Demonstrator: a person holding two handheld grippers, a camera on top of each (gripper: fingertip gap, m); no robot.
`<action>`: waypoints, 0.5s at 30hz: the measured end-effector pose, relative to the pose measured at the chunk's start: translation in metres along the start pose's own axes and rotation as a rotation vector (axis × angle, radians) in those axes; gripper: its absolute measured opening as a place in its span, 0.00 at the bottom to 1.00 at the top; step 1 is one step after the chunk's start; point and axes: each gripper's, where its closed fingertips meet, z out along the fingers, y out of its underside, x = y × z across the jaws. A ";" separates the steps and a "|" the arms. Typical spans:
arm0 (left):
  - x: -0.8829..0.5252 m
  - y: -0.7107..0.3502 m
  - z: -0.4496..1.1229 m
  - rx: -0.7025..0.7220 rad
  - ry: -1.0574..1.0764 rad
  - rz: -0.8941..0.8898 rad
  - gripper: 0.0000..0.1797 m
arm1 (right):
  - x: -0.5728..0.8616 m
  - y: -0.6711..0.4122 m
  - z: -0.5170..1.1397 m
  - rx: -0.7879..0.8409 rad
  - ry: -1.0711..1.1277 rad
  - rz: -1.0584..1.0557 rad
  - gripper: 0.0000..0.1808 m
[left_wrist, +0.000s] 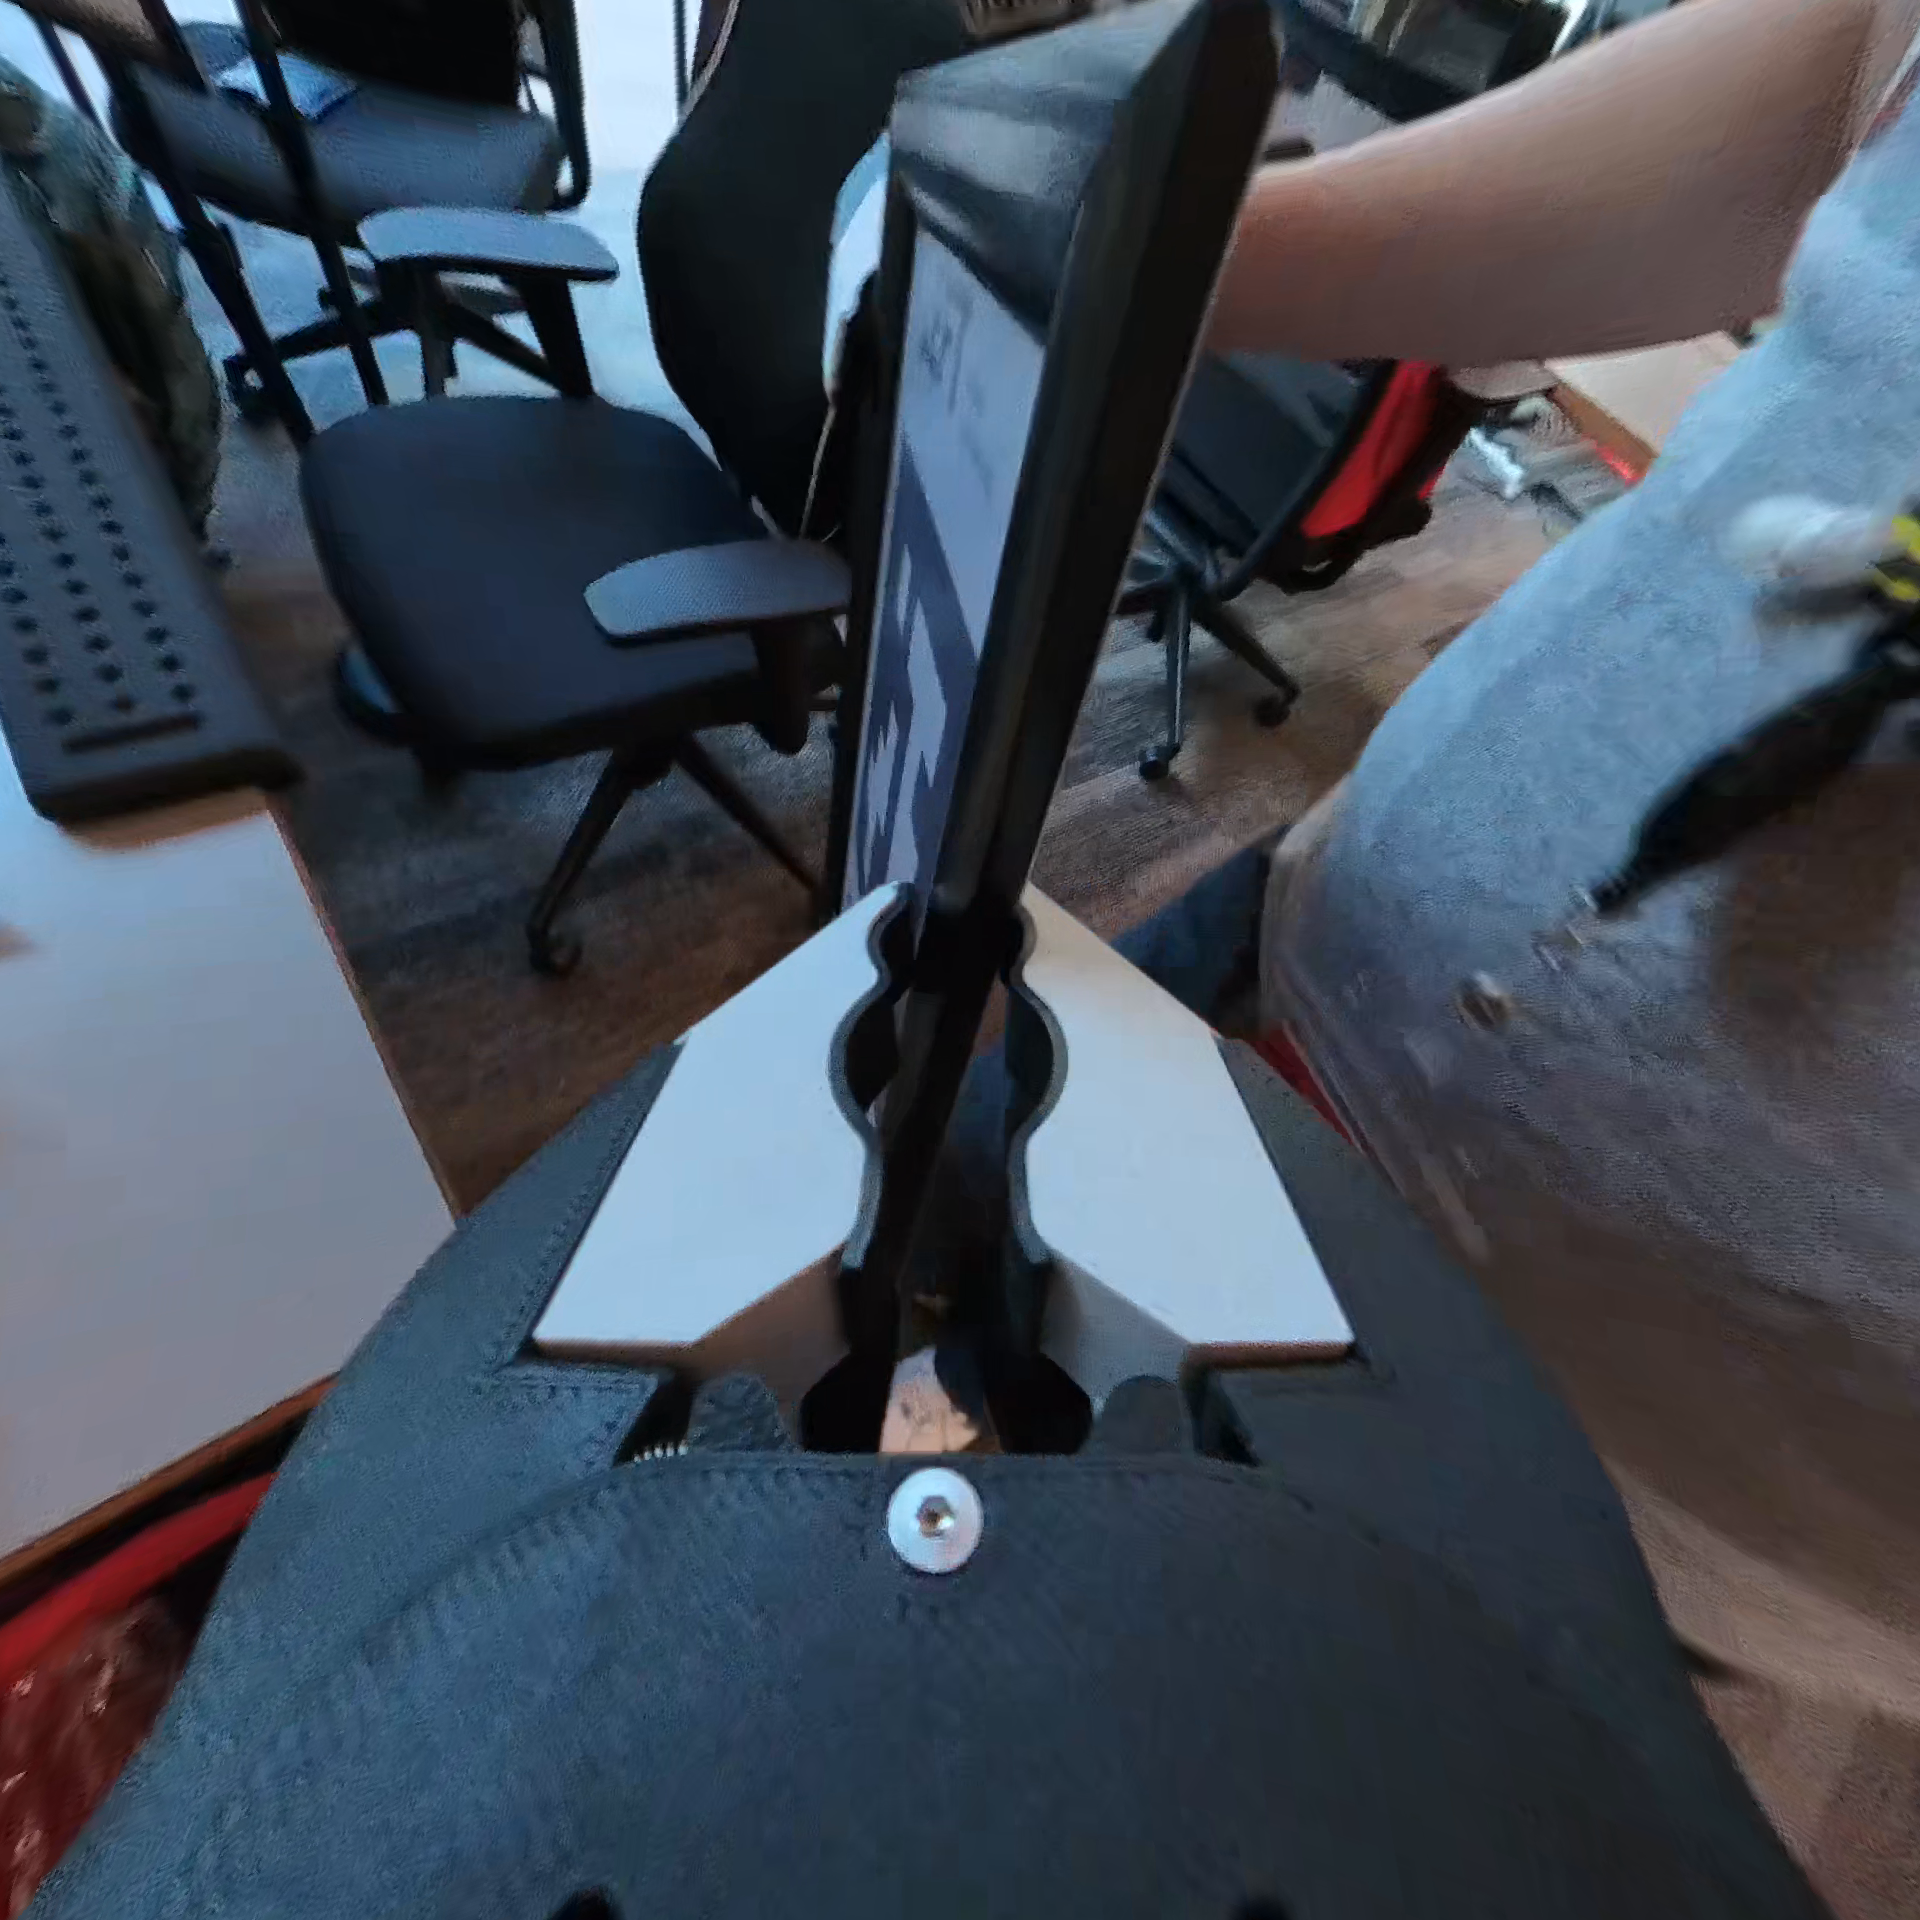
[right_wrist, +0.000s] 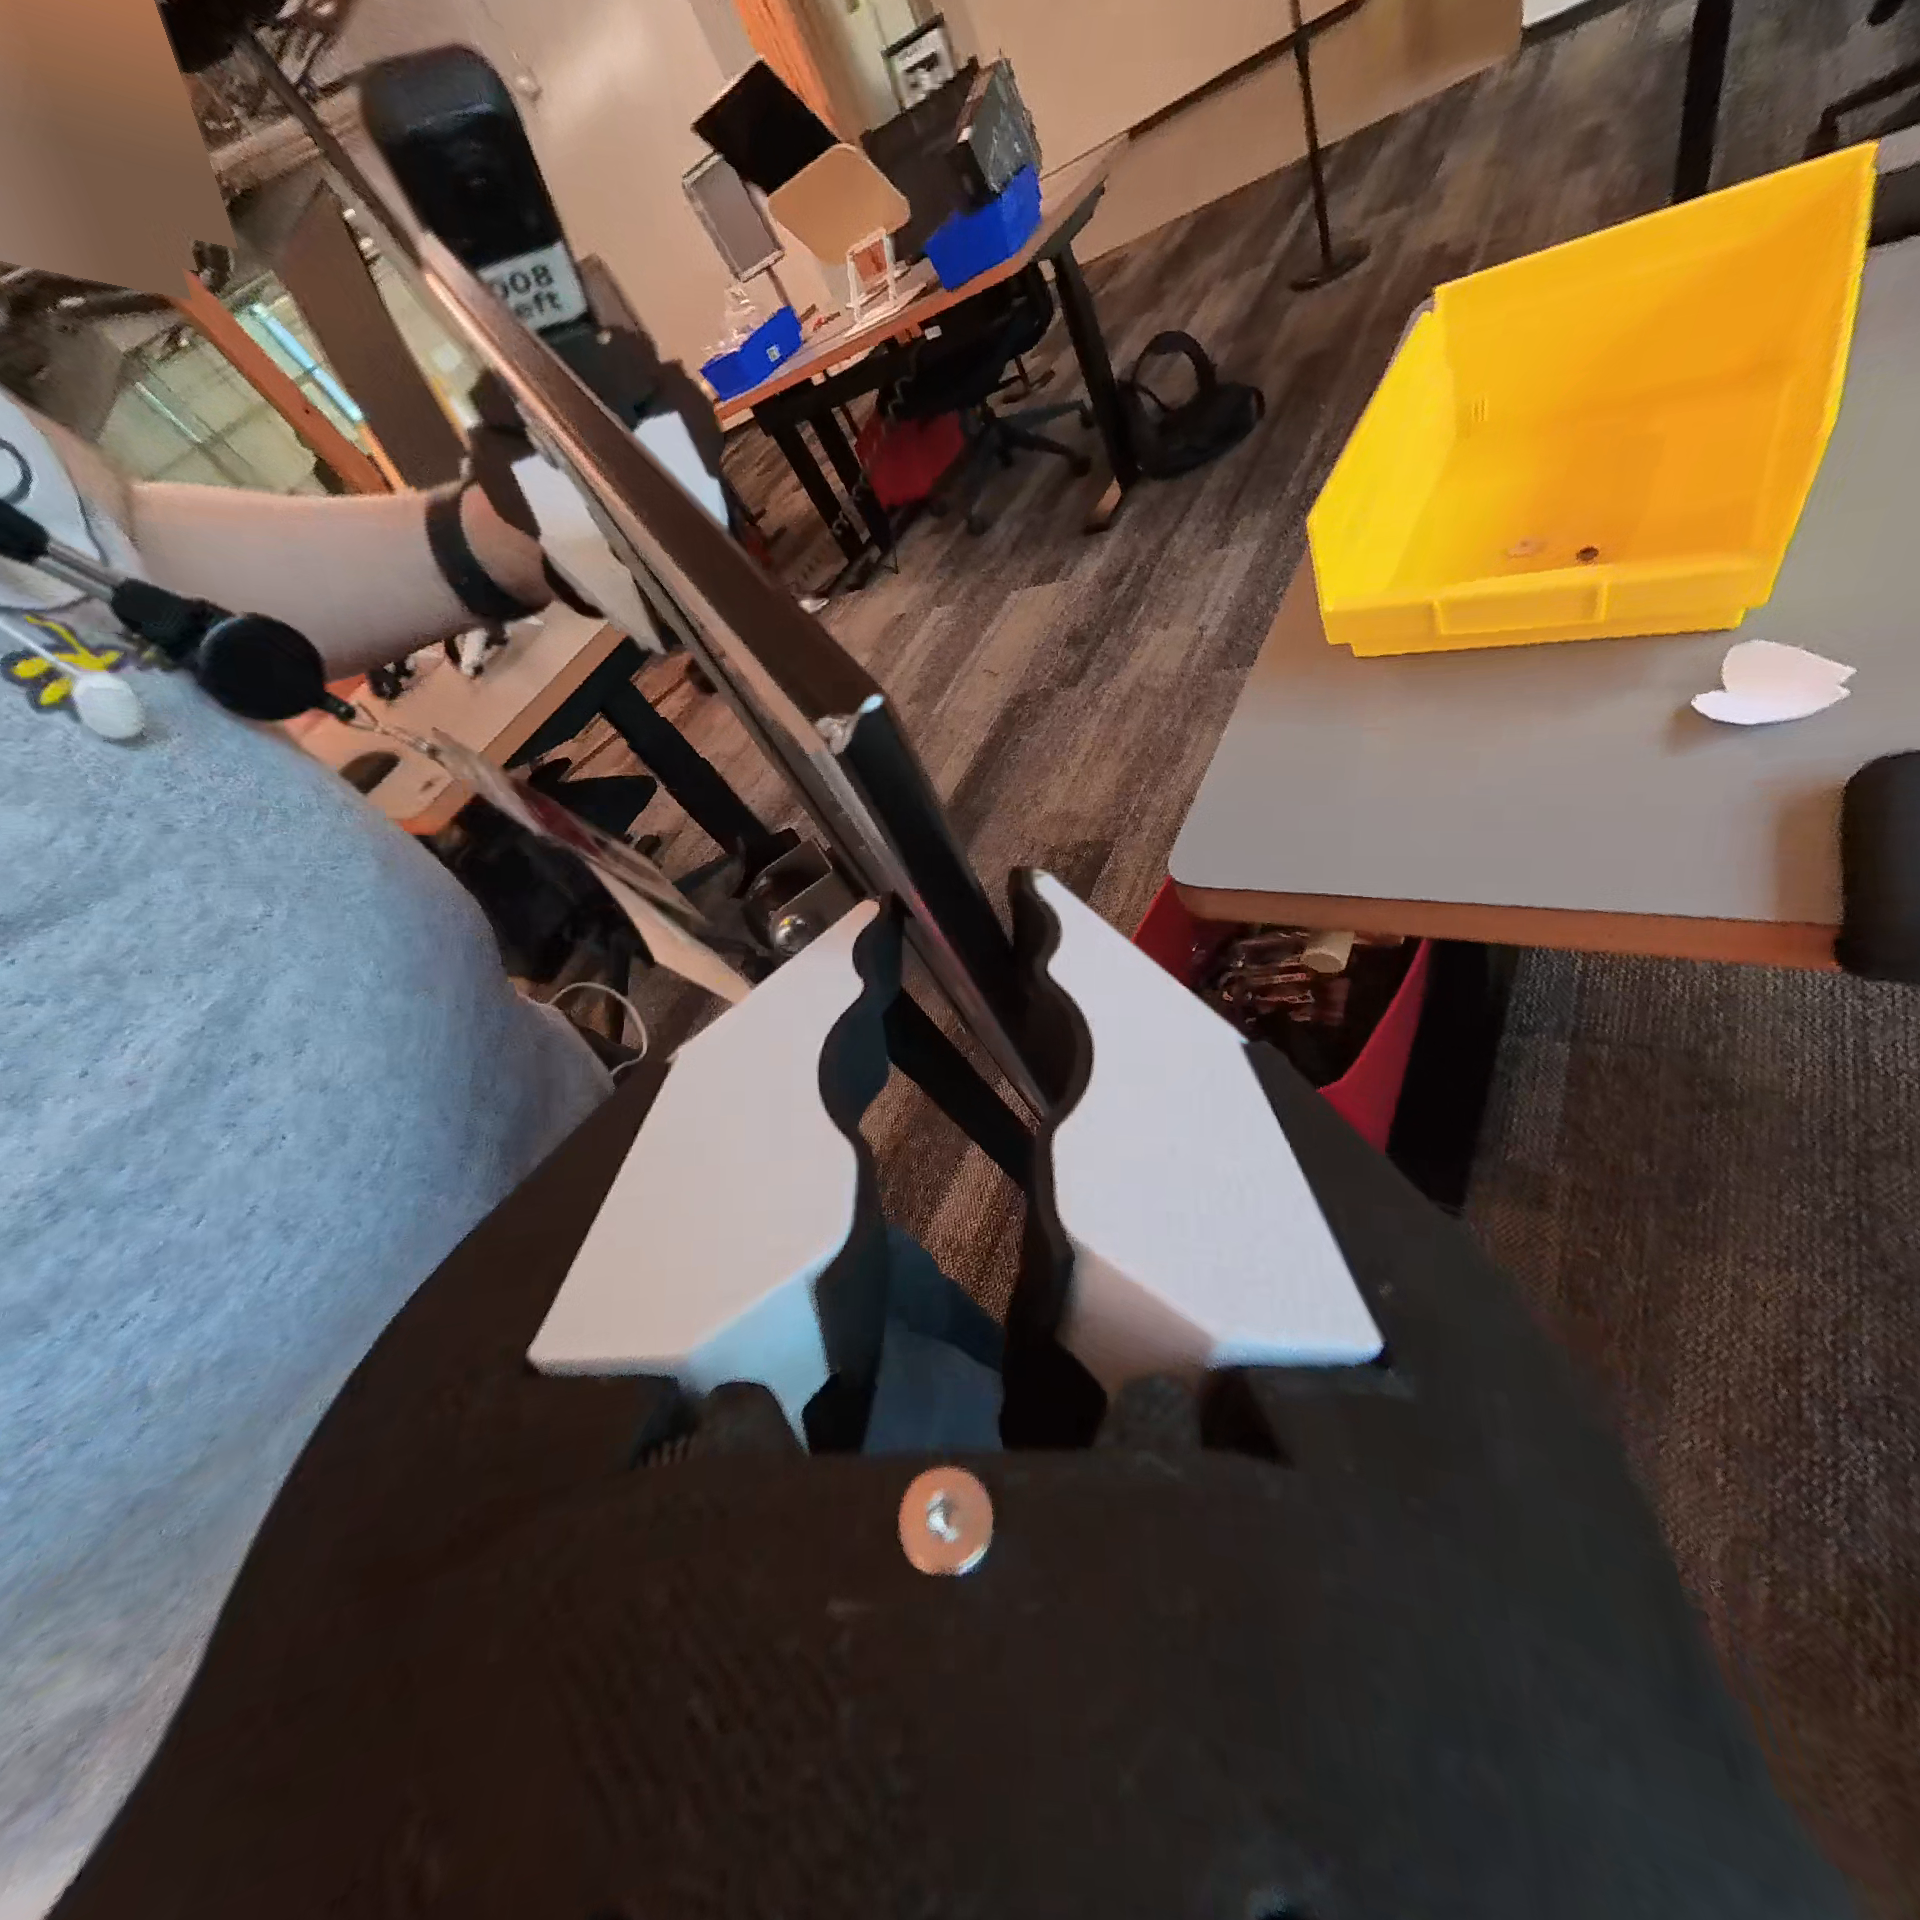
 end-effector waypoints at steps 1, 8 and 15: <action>-0.003 -0.002 0.001 0.022 -0.012 -0.004 0.08 | 0.001 -0.001 -0.002 0.002 0.022 0.017 0.12; -0.005 0.011 -0.001 0.100 0.049 0.003 0.07 | -0.014 -0.007 0.000 -0.103 0.161 -0.008 0.12; -0.006 0.024 -0.006 0.092 0.070 0.023 0.08 | -0.026 -0.017 0.004 -0.199 0.259 -0.086 0.13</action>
